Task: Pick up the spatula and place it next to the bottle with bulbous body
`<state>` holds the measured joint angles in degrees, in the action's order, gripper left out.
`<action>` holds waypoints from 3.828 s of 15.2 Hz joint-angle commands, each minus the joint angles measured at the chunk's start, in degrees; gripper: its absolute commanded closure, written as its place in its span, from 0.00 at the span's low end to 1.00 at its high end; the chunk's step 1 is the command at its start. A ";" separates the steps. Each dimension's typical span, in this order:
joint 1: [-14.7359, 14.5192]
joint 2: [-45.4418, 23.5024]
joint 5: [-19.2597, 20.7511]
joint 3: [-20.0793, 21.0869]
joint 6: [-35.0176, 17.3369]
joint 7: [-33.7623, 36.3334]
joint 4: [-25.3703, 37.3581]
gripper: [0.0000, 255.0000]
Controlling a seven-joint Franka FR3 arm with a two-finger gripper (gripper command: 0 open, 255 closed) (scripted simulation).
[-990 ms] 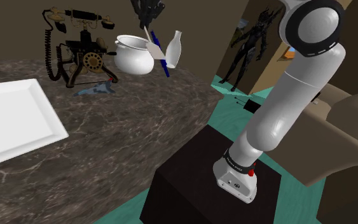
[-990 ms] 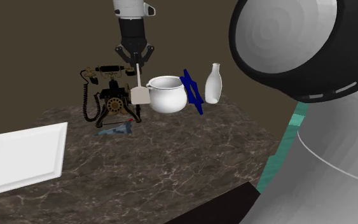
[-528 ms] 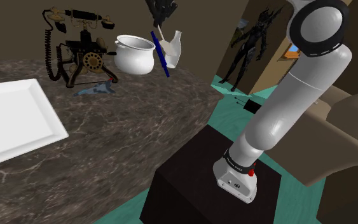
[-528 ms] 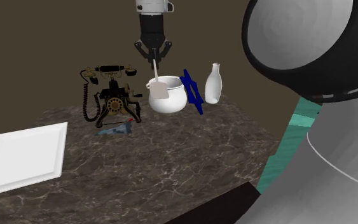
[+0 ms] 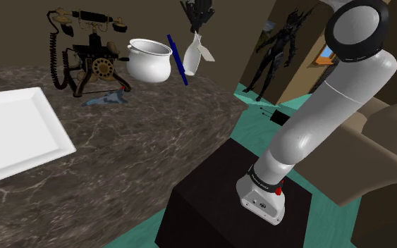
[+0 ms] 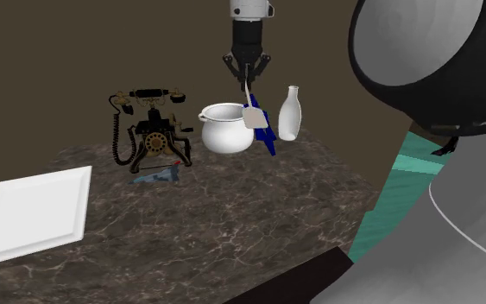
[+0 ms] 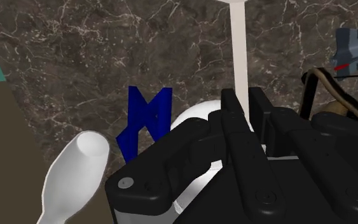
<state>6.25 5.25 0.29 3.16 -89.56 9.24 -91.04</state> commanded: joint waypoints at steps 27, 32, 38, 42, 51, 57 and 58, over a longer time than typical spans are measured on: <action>11.59 -5.64 -1.42 -13.20 -6.85 -24.94 -1.33 1.00; 11.55 -4.99 -1.31 -13.16 -10.87 -24.92 -5.99 1.00; 11.53 -4.68 -1.27 -13.14 -15.56 -24.95 -10.99 1.00; 11.53 -4.74 -1.30 -13.14 -18.63 -25.01 -14.00 1.00; 11.55 -5.60 -1.51 -13.16 -25.42 -25.25 -19.94 1.00; 11.57 -6.73 -1.79 -13.18 -29.88 -25.50 -23.30 1.00; 11.58 -6.95 -1.85 -13.19 -30.62 -25.54 -23.81 1.00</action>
<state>17.82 -1.25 -1.44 -10.02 -119.30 -16.22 -114.45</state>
